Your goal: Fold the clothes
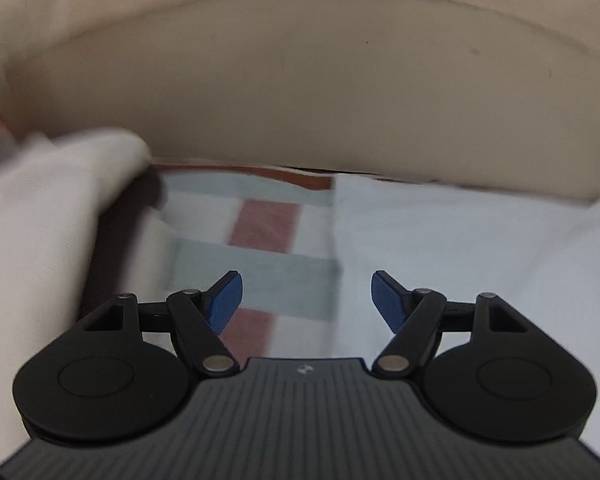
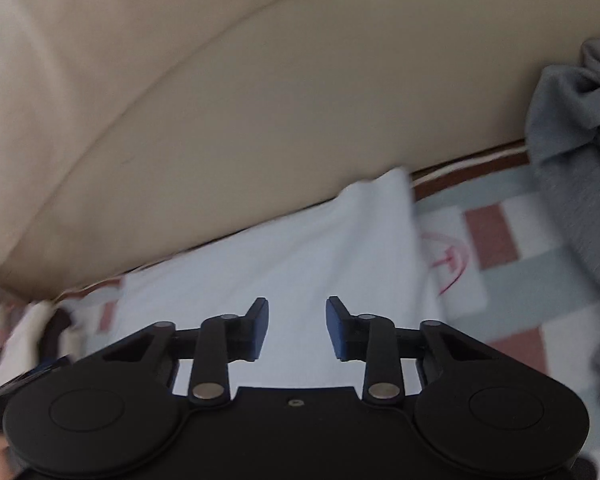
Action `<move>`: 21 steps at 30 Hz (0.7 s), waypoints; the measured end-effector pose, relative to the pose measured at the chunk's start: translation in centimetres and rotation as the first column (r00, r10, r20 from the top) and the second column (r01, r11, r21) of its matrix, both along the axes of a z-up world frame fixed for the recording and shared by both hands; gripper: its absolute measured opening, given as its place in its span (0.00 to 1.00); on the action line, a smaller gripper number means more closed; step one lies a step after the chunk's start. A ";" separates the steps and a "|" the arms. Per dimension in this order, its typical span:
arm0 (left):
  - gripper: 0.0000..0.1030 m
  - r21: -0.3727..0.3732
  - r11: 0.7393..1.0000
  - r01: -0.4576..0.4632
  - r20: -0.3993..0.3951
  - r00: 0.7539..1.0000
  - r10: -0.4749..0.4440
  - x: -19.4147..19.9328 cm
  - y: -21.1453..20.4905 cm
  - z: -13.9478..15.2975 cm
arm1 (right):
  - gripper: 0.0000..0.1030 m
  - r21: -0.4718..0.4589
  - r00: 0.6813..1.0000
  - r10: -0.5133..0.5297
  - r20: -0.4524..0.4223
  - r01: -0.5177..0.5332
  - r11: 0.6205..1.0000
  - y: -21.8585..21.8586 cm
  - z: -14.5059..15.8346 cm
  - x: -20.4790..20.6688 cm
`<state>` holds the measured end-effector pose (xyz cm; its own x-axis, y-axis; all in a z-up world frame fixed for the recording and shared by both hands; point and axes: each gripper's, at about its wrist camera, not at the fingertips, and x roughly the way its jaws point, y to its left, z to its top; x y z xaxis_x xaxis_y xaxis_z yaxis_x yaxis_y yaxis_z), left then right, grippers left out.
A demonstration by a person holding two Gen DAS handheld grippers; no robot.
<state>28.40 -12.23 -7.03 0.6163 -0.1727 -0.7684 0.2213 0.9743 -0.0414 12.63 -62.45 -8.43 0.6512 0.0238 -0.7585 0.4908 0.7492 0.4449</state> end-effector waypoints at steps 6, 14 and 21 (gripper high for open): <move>0.69 -0.063 0.996 0.055 -0.117 0.991 -0.062 4.1 -1.5 -3.3 | 0.41 -0.175 0.995 0.010 -0.100 -0.028 0.984 -1.6 -2.9 4.0; 0.69 -0.058 0.998 -0.032 -0.185 0.983 0.021 7.2 -2.3 -6.7 | 0.44 -0.217 0.973 -0.104 -0.208 0.058 0.975 -4.9 -7.5 6.8; 0.69 -0.067 0.995 0.074 -0.215 0.973 -0.087 6.6 -2.8 -7.4 | 0.44 -0.110 0.978 -0.149 -0.147 0.134 0.985 -6.5 -9.5 6.8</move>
